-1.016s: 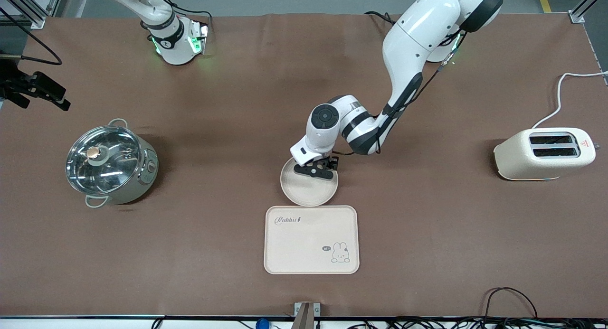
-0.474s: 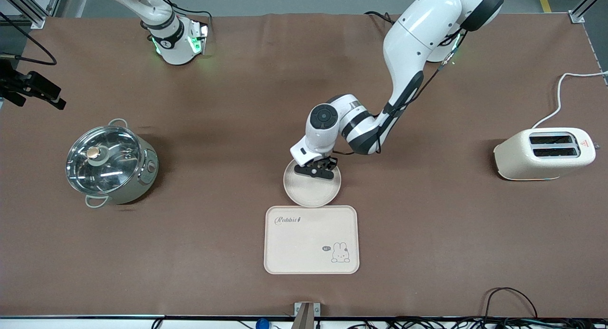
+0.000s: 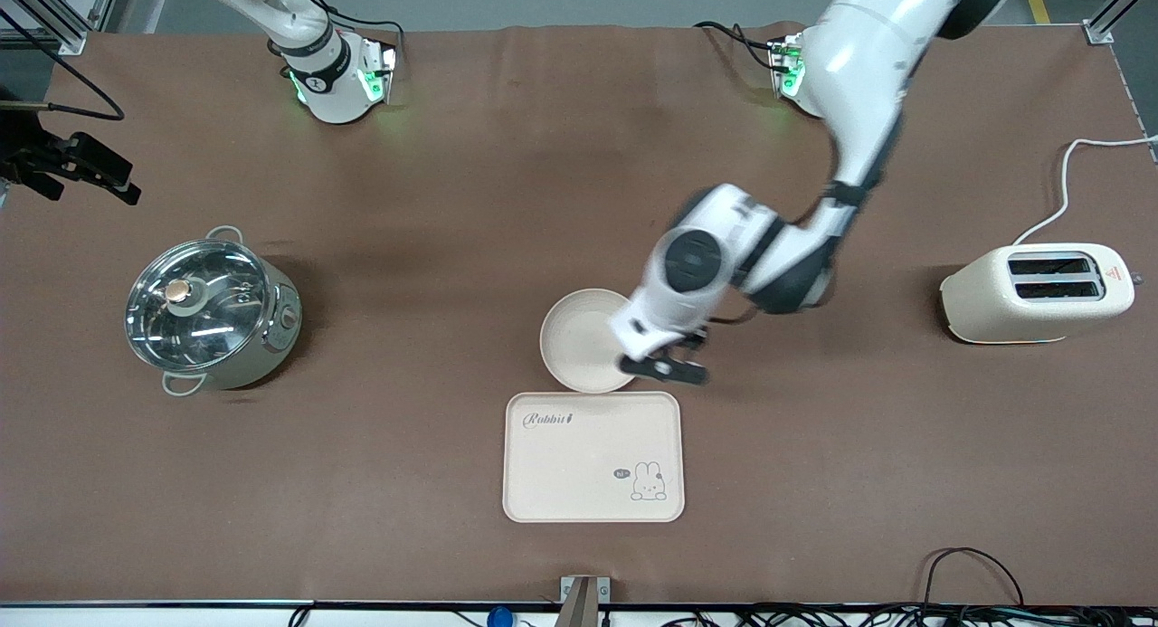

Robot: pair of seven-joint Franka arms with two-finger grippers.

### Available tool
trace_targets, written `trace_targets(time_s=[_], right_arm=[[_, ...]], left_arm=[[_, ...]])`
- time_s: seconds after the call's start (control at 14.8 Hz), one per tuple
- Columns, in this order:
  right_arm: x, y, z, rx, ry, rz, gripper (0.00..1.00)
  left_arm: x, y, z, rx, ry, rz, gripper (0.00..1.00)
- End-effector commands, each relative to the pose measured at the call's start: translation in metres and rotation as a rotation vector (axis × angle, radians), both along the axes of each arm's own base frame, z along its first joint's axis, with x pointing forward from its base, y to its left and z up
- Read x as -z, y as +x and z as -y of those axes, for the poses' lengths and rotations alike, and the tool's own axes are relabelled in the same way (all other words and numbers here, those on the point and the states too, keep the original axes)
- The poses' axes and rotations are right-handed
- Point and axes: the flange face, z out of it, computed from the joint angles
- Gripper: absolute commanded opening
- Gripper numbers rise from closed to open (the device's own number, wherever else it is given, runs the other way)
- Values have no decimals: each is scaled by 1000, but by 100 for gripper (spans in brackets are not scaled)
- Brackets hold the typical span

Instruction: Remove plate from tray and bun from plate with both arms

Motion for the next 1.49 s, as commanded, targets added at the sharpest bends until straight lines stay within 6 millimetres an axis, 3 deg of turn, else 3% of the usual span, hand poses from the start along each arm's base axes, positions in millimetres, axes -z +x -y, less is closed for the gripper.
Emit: trace_targets(time_s=[0.0, 0.14, 0.41, 0.47, 0.61, 0.68, 0.74, 0.95, 1.15, 1.29, 1.42], right_arm=[[-9, -10, 0, 6, -15, 5, 100], [-9, -10, -1, 3, -15, 8, 100], [-18, -12, -2, -3, -16, 8, 100], [-18, -13, -2, -5, -15, 4, 100], [-17, -13, 2, 0, -15, 0, 100], [-17, -13, 3, 0, -15, 0, 100], [-17, -13, 3, 1, -15, 0, 100], [-17, -12, -3, -5, -17, 2, 100], [-17, -12, -6, -9, -17, 0, 100], [-17, -12, -10, -15, -17, 4, 100], [-16, -11, -10, -14, -17, 1, 100]], left_arm=[[15, 24, -88, 56, -40, -72, 0], [41, 25, -123, 48, -58, -101, 0], [126, 6, -186, 57, -105, -74, 5], [135, 7, -197, 64, -113, -78, 10], [136, 10, -203, 84, -114, -72, 42], [130, 15, -204, 104, -113, -56, 77], [121, 19, -205, 123, -114, -37, 99], [70, 32, -203, 138, -91, -31, 100], [-2, 37, -211, 134, -56, 8, 100], [-36, 35, -217, 129, -35, 17, 100], [-100, 25, -236, 107, 2, 53, 100]])
